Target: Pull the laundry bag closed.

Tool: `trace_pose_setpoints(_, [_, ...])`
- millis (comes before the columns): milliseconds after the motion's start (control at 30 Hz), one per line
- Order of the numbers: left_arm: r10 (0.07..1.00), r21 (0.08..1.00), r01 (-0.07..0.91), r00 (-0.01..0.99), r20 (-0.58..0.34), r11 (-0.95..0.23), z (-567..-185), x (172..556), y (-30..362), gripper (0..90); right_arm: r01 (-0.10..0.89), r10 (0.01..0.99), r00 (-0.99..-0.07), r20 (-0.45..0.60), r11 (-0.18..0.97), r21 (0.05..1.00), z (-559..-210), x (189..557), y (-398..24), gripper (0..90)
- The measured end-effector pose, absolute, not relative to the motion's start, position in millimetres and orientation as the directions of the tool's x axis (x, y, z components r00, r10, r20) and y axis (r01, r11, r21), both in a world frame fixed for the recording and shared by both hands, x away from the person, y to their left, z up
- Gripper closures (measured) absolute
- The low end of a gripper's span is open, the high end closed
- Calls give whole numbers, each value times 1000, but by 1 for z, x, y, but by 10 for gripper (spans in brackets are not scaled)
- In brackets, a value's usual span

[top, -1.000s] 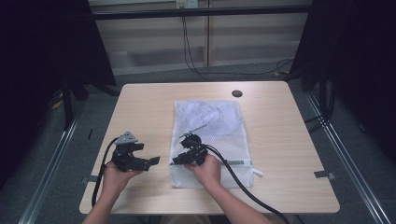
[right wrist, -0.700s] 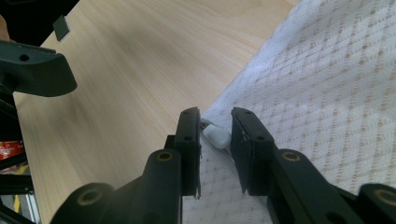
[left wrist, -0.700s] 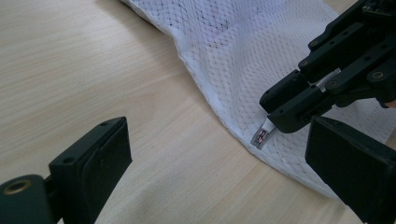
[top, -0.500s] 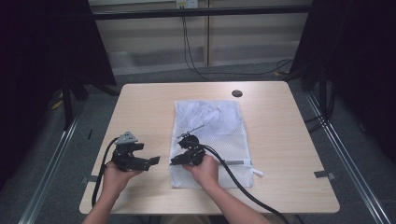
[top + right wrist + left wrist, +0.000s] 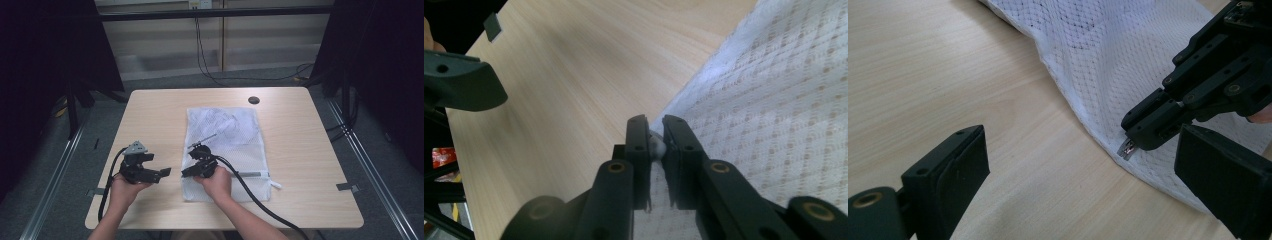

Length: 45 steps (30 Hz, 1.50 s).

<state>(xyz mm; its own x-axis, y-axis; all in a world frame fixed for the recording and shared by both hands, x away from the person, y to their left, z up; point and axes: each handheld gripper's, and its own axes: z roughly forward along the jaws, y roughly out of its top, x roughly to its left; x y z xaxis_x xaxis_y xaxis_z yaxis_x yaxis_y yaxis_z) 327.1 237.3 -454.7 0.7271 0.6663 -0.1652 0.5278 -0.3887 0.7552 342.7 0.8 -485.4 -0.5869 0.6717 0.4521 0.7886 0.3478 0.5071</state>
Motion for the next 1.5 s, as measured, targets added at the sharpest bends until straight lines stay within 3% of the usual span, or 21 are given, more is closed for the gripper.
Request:
trace_pose_setpoints(567, [656,752,530,734,-174,-393,-456,325,235,78,765,656,-618,434,372,526,-475,341,-4,848])
trace_pose_setpoints(1500, [571,692,601,754,-325,-399,-479,321,197,117,750,638,-629,444,347,563,-458,338,-15,868])
